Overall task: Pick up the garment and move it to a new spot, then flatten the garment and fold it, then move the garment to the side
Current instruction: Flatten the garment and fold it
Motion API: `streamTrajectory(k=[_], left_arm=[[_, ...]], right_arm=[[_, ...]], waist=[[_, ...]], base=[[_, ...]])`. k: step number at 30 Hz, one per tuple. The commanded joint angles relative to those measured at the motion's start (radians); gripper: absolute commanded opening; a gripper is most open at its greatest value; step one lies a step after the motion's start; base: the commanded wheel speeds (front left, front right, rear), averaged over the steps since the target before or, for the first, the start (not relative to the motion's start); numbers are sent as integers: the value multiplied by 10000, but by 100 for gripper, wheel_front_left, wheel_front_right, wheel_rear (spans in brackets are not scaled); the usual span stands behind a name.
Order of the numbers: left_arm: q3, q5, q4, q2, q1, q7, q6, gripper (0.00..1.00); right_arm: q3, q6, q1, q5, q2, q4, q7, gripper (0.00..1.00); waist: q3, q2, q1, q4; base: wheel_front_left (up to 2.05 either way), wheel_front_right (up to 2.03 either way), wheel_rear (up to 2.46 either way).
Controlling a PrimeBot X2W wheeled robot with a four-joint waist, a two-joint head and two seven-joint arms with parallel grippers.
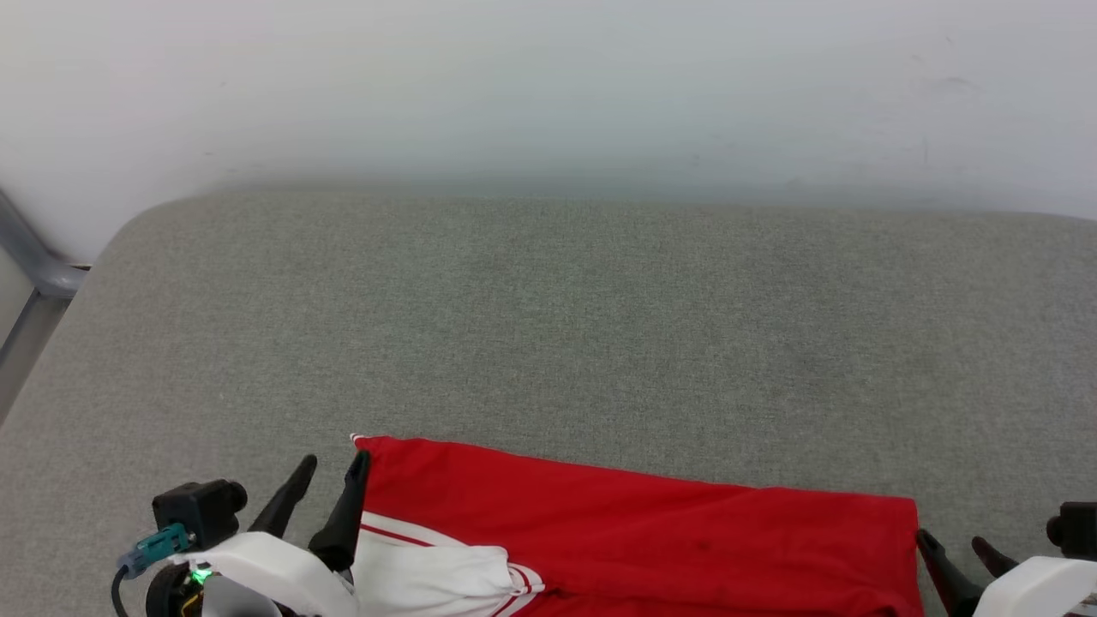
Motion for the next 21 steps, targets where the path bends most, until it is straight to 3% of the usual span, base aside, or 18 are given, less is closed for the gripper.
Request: streamTrajectory(k=[1,9,15,21], left_arm=[[126,267,-150,-28,-141,-157,144,100],[1218,2652,-1342,-566,-221,-393,659,100],[1762,4291,-1977,-1243,-23,-378,361,100],[2076,5066,-2052,-1745,-51,-378,-86,100]], right_arm=[[-100,-8,-121,-21,-115,-123,235,100],[-385,-8,-243,-195,-644,-499,2271,100],[-191,-8,-383,-203,-524,-275,2880,100],[420,-5,-501,103,-267,458,3332,100]], waist=[[5,0,1,16],[353,0,1,282],[877,0,1,562],[1352,0,1,703]], base=[[0,0,0],[0,0,0],[0,0,0],[0,0,0]])
